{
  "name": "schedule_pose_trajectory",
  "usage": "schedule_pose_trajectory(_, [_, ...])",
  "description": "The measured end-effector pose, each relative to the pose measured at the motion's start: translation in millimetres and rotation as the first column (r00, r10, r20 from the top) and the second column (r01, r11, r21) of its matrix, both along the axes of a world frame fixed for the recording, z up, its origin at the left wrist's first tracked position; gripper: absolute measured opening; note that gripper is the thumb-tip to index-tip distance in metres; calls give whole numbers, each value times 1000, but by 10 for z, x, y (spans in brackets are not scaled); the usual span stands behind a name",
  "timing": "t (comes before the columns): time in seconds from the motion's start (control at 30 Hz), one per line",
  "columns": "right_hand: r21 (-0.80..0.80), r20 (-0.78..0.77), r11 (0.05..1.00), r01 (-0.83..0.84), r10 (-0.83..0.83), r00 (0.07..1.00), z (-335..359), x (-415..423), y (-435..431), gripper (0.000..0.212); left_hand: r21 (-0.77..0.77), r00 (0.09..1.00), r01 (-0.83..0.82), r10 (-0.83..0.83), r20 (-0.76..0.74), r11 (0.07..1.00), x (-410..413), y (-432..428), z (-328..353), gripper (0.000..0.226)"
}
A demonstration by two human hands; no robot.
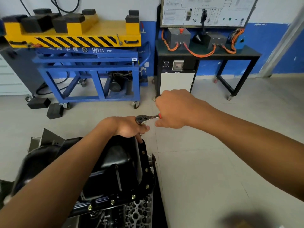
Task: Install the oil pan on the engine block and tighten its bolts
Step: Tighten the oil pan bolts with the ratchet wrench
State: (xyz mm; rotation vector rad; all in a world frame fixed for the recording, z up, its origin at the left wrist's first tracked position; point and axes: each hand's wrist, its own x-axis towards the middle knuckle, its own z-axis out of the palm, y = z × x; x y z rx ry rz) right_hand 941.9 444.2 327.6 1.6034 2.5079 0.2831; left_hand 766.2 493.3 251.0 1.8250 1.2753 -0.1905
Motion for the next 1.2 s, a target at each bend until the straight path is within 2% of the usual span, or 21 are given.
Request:
schedule_pose_trajectory(0.07, [28, 53, 1000, -9, 8, 999, -41, -110, -25, 52, 1, 999, 27, -27, 19, 1000, 0, -10, 3, 36])
schedule_pose_trajectory(0.17, [85, 61, 996, -11, 6, 998, -90, -165, 1, 61, 14, 996, 73, -73, 45, 997, 1, -18, 9, 15])
schedule_pose_trajectory(0.23, [117, 73, 992, -34, 26, 997, -149, -126, 13, 67, 17, 995, 76, -77, 59, 997, -3, -15, 10, 9])
schedule_pose_trajectory(0.43, [247, 36, 969, -21, 13, 999, -426, -92, -32, 74, 19, 995, 75, -76, 71, 997, -9, -41, 44, 22])
schedule_pose_trajectory(0.57, [257, -57, 966, 0, 16, 998, -492, -17, -31, 73, 48, 994, 80, -83, 65, 996, -2, -63, 72, 20])
schedule_pose_trajectory(0.67, [221, -117, 973, -63, 90, 989, -491, 17, 27, 65, 57, 997, 43, -47, 65, 997, -5, -85, 102, 12])
schedule_pose_trajectory(0.77, [68, -255, 977, -204, 215, 943, -424, -45, 39, 33, 93, 992, 67, -76, 100, 993, -48, -118, 128, 16])
schedule_pose_trajectory(0.83, [-51, -343, 961, -271, 238, 909, -356, -72, 27, 23, 114, 983, 114, -129, 130, 987, -86, -136, 146, 13])
schedule_pose_trajectory(0.93, [-121, -451, 950, -286, 204, 869, -267, -70, 4, 18, 135, 968, 119, -145, 206, 984, -172, -190, 172, 4])
schedule_pose_trajectory(1.0, [-169, -508, 950, -262, 143, 849, -237, -53, -13, 20, 237, 957, 32, -98, 274, 971, -215, -253, 172, 5])
schedule_pose_trajectory(1.07, [-202, -526, 952, -230, 93, 846, -237, -45, -49, 21, 426, 947, -91, -54, 316, 900, -241, -326, 152, 10])
schedule_pose_trajectory(1.13, [-235, -538, 950, -205, 49, 842, -285, -52, -106, 21, 534, 954, -136, -34, 298, 835, -237, -405, 109, 19])
schedule_pose_trajectory(1.2, [-263, -539, 948, -179, 9, 842, -357, -71, -161, 21, 569, 968, -129, -21, 248, 812, -210, -474, 76, 20])
